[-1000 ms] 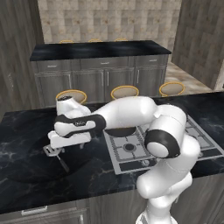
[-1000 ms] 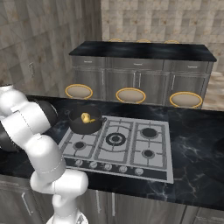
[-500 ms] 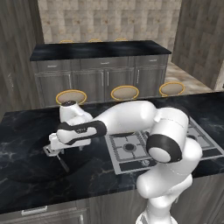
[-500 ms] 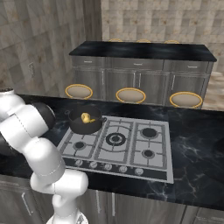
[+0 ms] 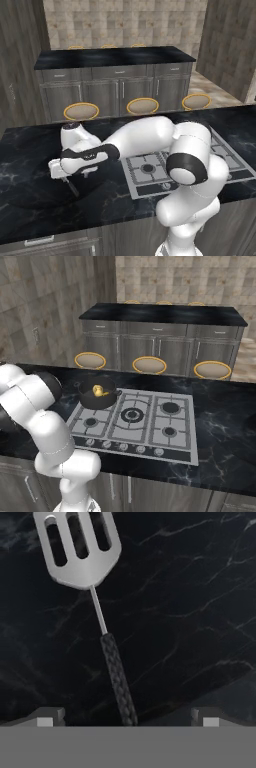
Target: Put the potato and lemon in the pot. Retrieve the spatula and lightly stir the vegetables in the pot.
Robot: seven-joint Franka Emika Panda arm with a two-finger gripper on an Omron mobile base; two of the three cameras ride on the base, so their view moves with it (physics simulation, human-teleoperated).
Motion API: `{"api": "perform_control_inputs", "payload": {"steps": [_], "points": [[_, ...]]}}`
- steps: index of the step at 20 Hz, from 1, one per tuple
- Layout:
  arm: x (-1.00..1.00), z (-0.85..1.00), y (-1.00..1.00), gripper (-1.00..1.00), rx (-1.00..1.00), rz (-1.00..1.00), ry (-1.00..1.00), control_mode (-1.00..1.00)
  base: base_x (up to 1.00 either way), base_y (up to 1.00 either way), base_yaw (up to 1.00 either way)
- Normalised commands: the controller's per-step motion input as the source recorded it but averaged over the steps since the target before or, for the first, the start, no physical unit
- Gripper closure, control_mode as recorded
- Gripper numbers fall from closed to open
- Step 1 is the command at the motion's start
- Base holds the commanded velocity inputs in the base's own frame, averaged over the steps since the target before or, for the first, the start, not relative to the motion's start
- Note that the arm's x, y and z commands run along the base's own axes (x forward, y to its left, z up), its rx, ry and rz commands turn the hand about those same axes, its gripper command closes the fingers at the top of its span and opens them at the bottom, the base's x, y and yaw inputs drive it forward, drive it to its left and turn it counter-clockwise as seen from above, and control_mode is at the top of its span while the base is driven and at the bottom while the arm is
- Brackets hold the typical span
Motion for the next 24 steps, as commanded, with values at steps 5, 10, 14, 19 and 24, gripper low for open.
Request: {"api": "perform_control_inputs", "payload": {"steps": [5,10,14,19,24], "points": [[-0.08,-0.32,0.12,-1.00,-0.09,0.10,-0.03,-1.00,0.00,0.00,0.00],[0.00,-0.14,0.06,-1.00,-0.01,0.08,0.03,-1.00,0.00,0.00,0.00],[0.00,-0.18,0.00,-1.00,0.00,0.01,0.04,-1.00,0.00,0.00,0.00],[0.00,-0.33,0.00,-1.00,0.00,0.00,0.00,-1.00,0.00,0.00,0.00],[0.00,-0.27,0.00,-1.00,0.00,0.00,0.00,-1.00,0.00,0.00,0.00]]}}
